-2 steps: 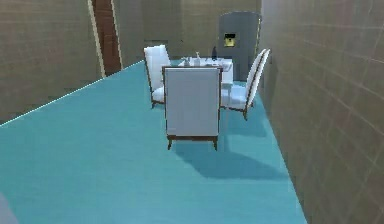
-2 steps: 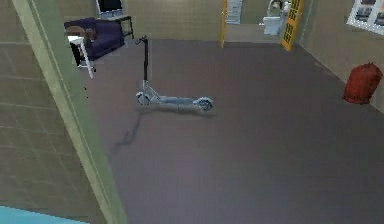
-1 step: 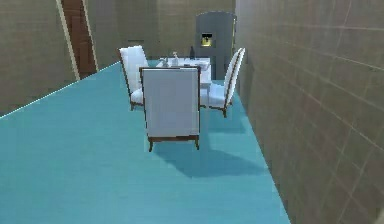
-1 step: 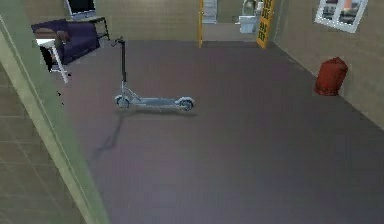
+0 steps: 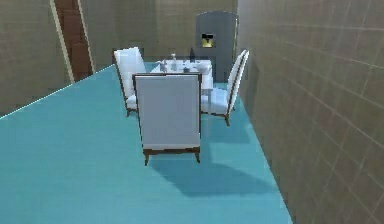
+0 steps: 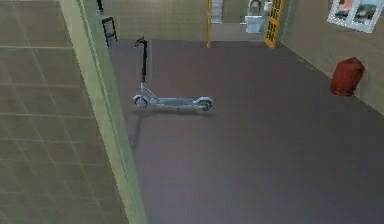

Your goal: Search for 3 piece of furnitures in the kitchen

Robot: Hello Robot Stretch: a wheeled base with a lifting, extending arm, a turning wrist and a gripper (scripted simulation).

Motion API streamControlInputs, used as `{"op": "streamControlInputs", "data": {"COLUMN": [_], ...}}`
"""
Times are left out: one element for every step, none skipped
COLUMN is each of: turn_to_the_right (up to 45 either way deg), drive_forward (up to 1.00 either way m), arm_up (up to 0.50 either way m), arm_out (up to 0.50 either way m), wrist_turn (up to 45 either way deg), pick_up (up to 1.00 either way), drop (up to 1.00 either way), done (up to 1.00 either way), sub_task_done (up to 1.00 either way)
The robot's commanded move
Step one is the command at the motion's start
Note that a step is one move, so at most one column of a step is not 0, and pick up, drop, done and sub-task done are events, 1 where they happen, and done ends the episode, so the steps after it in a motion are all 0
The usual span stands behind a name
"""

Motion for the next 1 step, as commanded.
{"op": "streamControlInputs", "data": {"turn_to_the_right": [12.0], "drive_forward": [0.00], "arm_up": [0.00], "arm_out": [0.00], "wrist_turn": [0.0], "pick_up": [0.00], "drop": [0.00], "done": [0.00], "sub_task_done": [0.00]}}
